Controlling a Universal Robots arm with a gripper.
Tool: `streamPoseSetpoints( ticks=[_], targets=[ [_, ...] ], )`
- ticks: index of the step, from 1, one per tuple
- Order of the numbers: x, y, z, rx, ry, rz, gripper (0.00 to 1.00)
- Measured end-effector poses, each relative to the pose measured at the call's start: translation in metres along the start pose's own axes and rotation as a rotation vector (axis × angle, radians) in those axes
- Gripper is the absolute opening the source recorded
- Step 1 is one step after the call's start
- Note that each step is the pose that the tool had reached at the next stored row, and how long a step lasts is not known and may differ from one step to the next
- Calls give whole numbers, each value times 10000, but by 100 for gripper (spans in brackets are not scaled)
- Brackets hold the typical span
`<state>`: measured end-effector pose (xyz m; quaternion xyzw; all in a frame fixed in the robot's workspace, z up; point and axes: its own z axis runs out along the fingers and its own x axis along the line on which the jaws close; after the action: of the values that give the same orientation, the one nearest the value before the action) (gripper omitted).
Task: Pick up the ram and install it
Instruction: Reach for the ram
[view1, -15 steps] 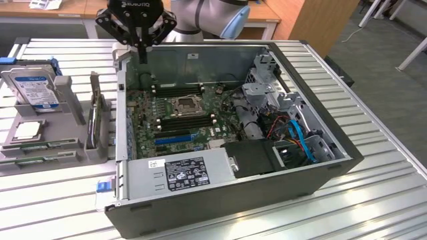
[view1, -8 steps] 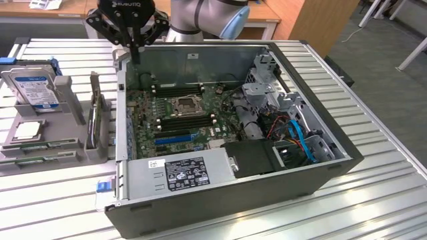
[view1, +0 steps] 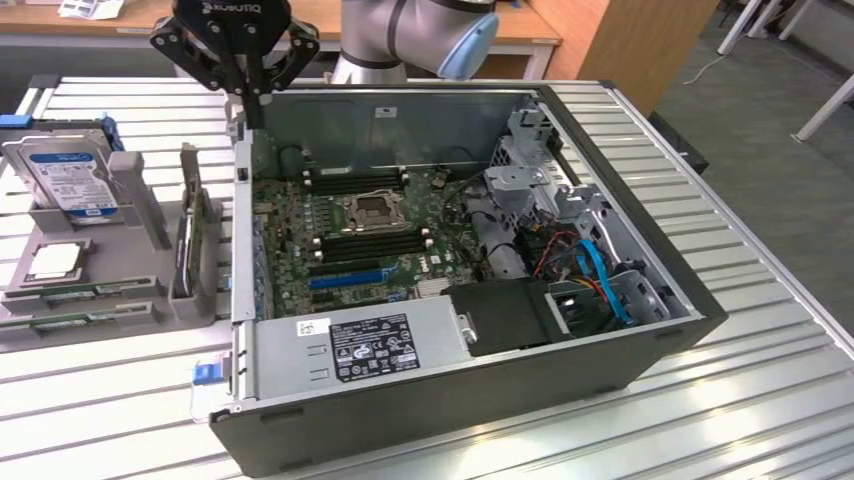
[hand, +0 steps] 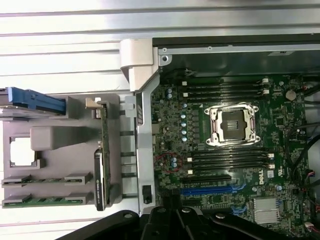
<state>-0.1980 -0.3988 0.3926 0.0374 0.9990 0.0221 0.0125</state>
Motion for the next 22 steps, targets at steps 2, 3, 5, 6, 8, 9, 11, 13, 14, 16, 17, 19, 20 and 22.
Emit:
streamPoseSetpoints(
  ticks=[2,3,5,6,8,9,11,13,14,16,17,19,20,22],
  targets=[
    [39,-3,-1,1,1,-1,10],
    [58,-5,-1,0,1,-1,10],
    [94,-7,-1,0,0,-1,10],
    [111,-9,-1,-1,-1,-1,10],
    [145,-11,-2,0,1,0,10],
    [162,-12,-3,0,0,0,10],
    [195,-15,-3,-1,0,0,10],
    [230,-17,-4,1,1,-1,10],
    [250,-19,-4,0,1,-1,10],
    [291,-22,-4,0,0,-2,10],
    [311,-24,-4,1,0,-1,10],
    [357,-27,-5,0,0,0,10],
    [377,-28,-5,0,0,0,10],
    [417,-31,-6,0,0,0,10]
  ],
)
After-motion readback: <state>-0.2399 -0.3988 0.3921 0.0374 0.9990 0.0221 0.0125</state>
